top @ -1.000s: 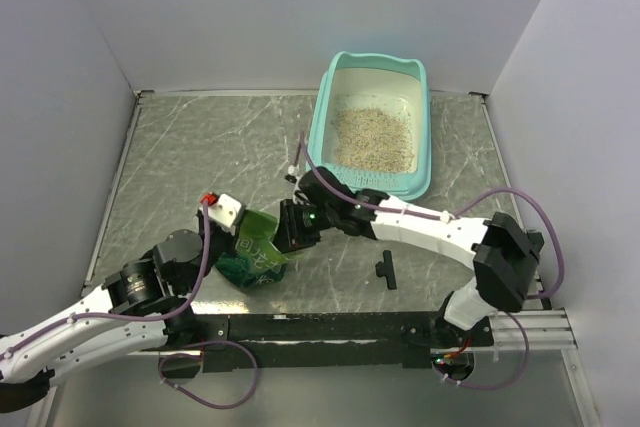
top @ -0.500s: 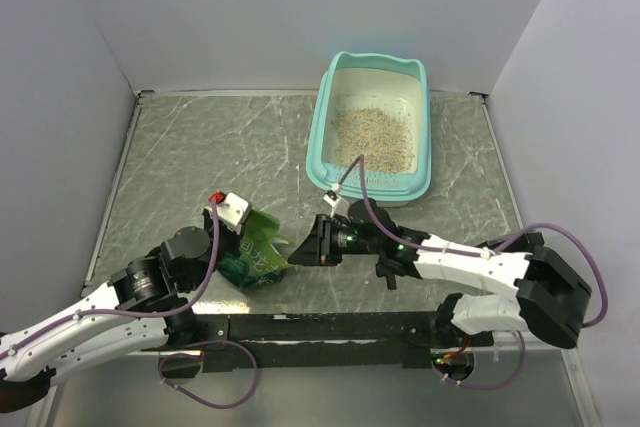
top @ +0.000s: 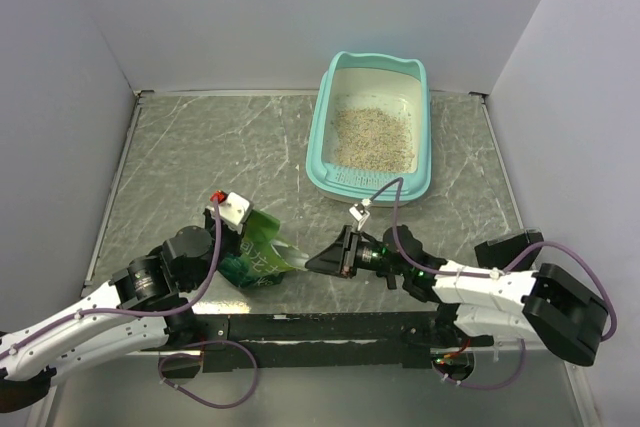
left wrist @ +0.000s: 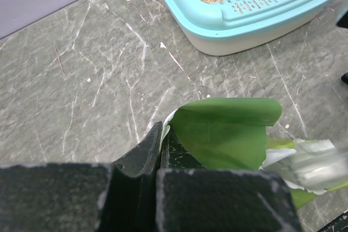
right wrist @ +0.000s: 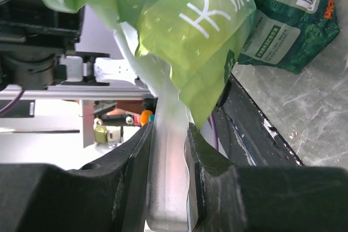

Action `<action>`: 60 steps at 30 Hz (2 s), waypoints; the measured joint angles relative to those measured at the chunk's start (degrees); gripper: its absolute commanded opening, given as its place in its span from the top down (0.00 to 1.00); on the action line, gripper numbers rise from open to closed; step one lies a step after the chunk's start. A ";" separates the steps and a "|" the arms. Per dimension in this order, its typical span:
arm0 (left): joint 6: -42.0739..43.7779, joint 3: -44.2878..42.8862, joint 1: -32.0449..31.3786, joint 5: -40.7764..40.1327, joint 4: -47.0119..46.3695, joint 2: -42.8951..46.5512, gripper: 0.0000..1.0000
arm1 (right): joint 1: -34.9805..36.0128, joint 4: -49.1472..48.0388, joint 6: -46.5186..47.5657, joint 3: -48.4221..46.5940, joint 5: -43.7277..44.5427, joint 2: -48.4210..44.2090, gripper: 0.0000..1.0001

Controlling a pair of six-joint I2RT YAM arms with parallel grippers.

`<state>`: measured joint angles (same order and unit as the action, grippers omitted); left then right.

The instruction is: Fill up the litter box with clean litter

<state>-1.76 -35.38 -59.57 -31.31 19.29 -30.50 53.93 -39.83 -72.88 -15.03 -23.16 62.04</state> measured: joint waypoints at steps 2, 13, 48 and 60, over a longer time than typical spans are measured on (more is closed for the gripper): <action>0.00 0.00 0.02 -0.02 -0.02 0.00 0.99 | -0.09 -1.07 -0.59 1.55 0.44 -1.90 1.00; 0.04 0.00 0.20 -0.57 -0.13 -0.04 0.99 | -0.39 9.57 0.83 2.73 2.97 -18.38 1.00; -0.46 0.00 0.02 3.45 -2.12 -3.93 0.99 | -1.79 40.65 0.39 -1.51 6.75 -38.71 1.00; -0.48 0.00 0.22 8.17 -2.75 -6.14 0.99 | -1.81 42.12 -1.79 3.96 7.26 -47.10 1.00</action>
<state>-2.24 -35.38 -59.35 -23.14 16.53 -36.64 52.12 2.28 -74.67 -11.07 -15.90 14.94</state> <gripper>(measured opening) 0.021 0.337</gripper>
